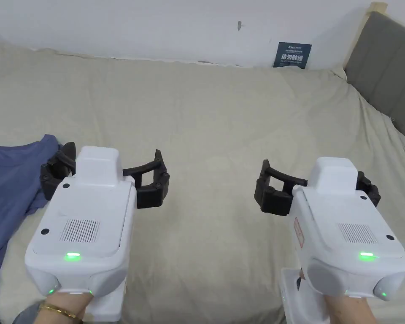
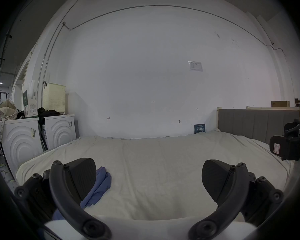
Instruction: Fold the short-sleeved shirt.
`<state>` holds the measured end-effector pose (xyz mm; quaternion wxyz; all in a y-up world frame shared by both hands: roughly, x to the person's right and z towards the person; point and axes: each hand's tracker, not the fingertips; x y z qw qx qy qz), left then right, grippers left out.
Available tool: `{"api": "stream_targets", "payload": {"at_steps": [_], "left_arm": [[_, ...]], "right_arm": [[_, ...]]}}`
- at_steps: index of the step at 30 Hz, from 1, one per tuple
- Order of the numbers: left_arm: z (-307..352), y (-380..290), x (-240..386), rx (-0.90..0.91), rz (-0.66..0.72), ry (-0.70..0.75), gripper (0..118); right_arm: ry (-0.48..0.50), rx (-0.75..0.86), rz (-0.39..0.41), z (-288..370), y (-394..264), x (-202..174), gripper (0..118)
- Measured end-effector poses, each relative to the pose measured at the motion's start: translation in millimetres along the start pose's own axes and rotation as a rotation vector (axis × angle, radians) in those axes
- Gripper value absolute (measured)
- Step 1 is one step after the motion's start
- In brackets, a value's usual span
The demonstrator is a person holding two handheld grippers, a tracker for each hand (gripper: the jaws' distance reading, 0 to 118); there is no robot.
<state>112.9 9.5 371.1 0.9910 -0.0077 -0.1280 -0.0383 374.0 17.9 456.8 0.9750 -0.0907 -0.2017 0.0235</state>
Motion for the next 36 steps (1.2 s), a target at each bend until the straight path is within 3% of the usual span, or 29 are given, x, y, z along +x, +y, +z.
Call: {"api": "stream_targets", "payload": {"at_steps": [32,35,36], "left_arm": [[-0.1,0.2,-0.3,0.003,-0.005,-0.003,118],[-0.5,-1.9,-0.4,0.007,-0.024,-0.005,118],[-1.0,-3.0,-0.6,0.021,-0.071,-0.003,118]], "right_arm": [[-0.006,0.004,0.005,1.1,0.9,3.1,118],[-0.015,0.005,0.028,1.0,0.3,2.0,118],[-0.03,0.005,0.07,1.0,0.5,1.3,118]]}}
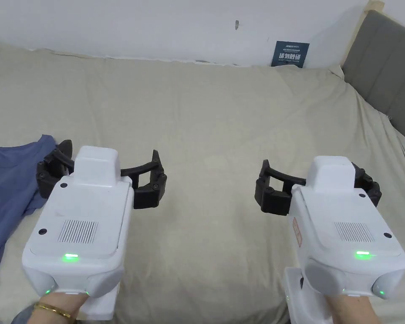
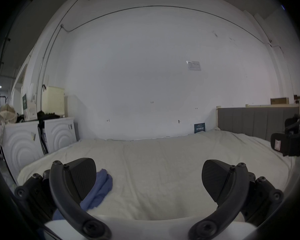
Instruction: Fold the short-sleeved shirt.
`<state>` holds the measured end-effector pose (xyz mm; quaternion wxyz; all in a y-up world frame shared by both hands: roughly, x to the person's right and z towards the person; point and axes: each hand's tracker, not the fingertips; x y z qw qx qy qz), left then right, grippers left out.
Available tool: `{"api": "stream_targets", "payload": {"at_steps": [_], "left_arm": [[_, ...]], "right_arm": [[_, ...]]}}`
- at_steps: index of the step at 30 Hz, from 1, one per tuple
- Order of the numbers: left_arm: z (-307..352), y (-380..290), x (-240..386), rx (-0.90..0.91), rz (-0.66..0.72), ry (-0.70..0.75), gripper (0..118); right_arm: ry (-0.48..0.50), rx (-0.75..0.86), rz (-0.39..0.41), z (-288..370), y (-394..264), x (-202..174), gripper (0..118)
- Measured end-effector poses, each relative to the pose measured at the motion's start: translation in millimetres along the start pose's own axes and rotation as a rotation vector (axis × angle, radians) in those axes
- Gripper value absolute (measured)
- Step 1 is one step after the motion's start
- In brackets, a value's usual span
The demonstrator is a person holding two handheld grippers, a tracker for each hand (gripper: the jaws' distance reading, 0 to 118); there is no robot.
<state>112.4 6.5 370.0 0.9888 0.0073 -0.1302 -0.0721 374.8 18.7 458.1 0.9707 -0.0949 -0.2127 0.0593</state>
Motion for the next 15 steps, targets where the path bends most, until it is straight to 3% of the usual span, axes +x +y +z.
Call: {"api": "stream_targets", "payload": {"at_steps": [1,2,3,5,7,9,10,11,13,15], "left_arm": [[-1,-1,1,0.024,-0.101,0.011,118],[-4,1,4,0.043,-0.281,0.022,118],[-6,2,7,0.089,-0.506,0.018,118],[-13,-6,12,0.258,-1.01,0.004,118],[-17,-17,15,0.404,-1.441,-0.035,118],[-18,-22,16,0.511,-1.753,-0.091,118],[-17,-23,19,0.524,-1.819,-0.134,118],[-15,-23,22,0.523,-1.818,-0.195,118],[-8,-21,27,0.515,-1.679,-0.266,118],[-4,-16,28,0.504,-1.549,-0.276,118]], "right_arm": [[-0.023,0.004,0.087,-1,2,-1,118],[-0.072,0.022,0.235,-4,5,-3,118],[-0.106,0.058,0.429,-7,7,-8,118],[-0.163,0.208,0.943,-13,9,-17,118],[-0.147,0.332,1.337,-14,7,-20,118],[-0.065,0.427,1.68,-10,5,-20,118],[-0.019,0.459,1.837,-7,1,-20,118],[0.019,0.501,1.936,-5,-4,-20,118],[0.07,0.556,2.002,-3,-8,-16,118],[0.089,0.49,1.854,0,2,-20,118]]}}
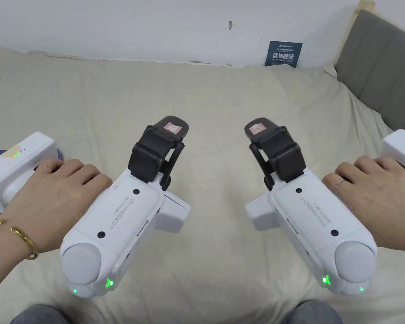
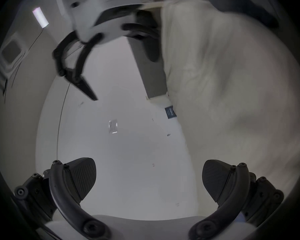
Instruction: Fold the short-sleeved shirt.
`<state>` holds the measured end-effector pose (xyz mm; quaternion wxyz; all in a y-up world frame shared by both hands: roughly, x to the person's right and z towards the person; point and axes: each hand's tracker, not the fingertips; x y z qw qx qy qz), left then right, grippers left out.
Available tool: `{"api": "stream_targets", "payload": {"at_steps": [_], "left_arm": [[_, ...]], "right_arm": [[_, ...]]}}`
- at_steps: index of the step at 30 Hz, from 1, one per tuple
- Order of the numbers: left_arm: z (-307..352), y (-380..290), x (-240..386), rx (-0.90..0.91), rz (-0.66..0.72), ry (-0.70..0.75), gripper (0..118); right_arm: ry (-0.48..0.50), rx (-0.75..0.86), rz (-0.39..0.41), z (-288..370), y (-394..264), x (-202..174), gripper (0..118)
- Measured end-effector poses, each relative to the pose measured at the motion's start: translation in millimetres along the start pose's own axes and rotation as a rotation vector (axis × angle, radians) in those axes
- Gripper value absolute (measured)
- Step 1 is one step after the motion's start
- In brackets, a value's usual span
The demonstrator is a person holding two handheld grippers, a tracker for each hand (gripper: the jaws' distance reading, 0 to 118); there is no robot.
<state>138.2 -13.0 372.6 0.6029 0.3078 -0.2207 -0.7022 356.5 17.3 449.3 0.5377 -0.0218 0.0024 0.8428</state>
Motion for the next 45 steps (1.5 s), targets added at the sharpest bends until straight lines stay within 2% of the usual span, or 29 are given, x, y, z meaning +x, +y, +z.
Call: {"api": "stream_targets", "payload": {"at_steps": [1,2,3,5,7,8,9,10,12,14,19,37,38,39,40,42,43,44,45], "left_arm": [[-1,0,-4,-0.019,0.06,0.034,118],[-2,-5,-8,-0.046,0.135,0.071,118],[-5,-8,-13,-0.086,0.232,0.1,118],[-10,-13,-33,-0.219,0.596,0.133,118],[-11,-26,-52,-0.287,1.03,0.193,118],[-10,-34,-58,-0.34,1.236,0.224,118],[-9,-40,-60,-0.396,1.38,0.252,118],[-6,-46,-60,-0.431,1.516,0.293,118],[1,-52,-55,-0.449,1.648,0.357,118],[10,-47,-48,-0.45,1.684,0.392,118],[15,-36,-35,-0.475,1.602,0.336,118],[15,-29,-35,-0.482,1.615,0.33,118],[16,-29,-36,-0.482,1.612,0.331,114],[16,-28,-37,-0.48,1.606,0.329,106],[16,-27,-38,-0.478,1.597,0.327,88],[15,-25,-39,-0.487,1.563,0.329,26],[14,-26,-40,-0.489,1.559,0.322,7],[14,-25,-41,-0.491,1.559,0.319,3],[15,-25,-42,-0.493,1.563,0.319,0]], "right_arm": [[0.03,-0.042,-0.168,-1,-2,11,118],[0.071,-0.07,-0.379,-2,-5,24,118],[0.11,-0.11,-0.646,-5,-10,40,118],[0.125,-0.16,-1.184,-8,-34,61,118],[0.062,-0.186,-1.586,-6,-51,60,118],[0.027,-0.197,-1.752,-4,-55,55,118],[-0.005,-0.208,-1.851,-3,-57,48,118],[-0.034,-0.232,-1.915,-2,-56,42,118],[-0.091,-0.292,-1.929,-1,-51,31,118],[-0.112,-0.349,-1.933,2,-38,25,118],[-0.096,-0.372,-1.965,8,-29,16,118],[-0.096,-0.378,-1.929,13,-15,32,118],[-0.093,-0.373,-1.925,12,-14,32,118],[-0.091,-0.368,-1.921,14,-12,34,112],[-0.09,-0.363,-1.915,15,-11,35,98],[-0.094,-0.354,-1.894,11,-16,27,42],[-0.092,-0.349,-1.89,11,-16,27,16],[-0.091,-0.349,-1.894,10,-16,27,3],[-0.092,-0.35,-1.909,10,-19,24,2]]}}
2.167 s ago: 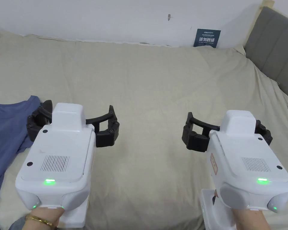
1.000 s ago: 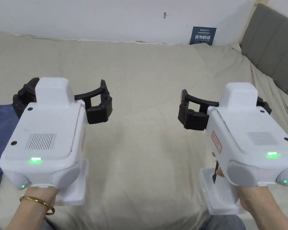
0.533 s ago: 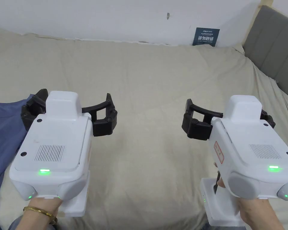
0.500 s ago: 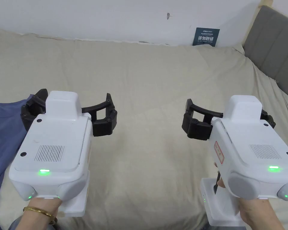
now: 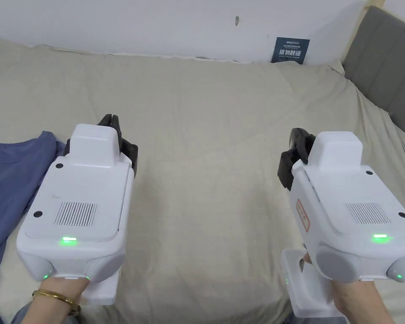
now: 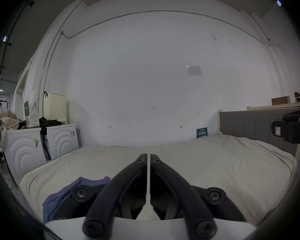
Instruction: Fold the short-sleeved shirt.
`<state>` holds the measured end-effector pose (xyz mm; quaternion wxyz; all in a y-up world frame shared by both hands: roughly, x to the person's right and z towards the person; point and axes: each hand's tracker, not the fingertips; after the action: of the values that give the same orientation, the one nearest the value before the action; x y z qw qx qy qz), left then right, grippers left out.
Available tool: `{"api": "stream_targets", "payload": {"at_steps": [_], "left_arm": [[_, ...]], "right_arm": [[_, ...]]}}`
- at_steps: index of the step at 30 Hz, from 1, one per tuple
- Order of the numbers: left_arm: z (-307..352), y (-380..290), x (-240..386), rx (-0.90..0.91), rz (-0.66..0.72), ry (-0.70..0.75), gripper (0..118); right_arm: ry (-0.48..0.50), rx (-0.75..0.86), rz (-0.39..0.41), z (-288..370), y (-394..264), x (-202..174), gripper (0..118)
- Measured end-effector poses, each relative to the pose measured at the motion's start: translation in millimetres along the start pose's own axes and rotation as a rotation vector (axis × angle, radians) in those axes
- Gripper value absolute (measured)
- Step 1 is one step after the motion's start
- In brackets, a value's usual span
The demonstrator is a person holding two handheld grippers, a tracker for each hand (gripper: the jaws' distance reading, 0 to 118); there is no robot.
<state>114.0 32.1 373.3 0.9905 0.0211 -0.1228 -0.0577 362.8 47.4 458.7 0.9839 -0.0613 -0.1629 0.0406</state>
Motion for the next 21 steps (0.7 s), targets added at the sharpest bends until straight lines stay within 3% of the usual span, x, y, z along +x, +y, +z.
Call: {"api": "stream_targets", "payload": {"at_steps": [4,21], "left_arm": [[1,3,-1,-0.015,0.024,-0.022,0],[-3,0,-4,-0.024,0.042,-0.02,0]], "right_arm": [[0.01,-0.021,-0.041,-1,0,2,1],[0.013,-0.034,-0.05,4,8,1,1]]}}
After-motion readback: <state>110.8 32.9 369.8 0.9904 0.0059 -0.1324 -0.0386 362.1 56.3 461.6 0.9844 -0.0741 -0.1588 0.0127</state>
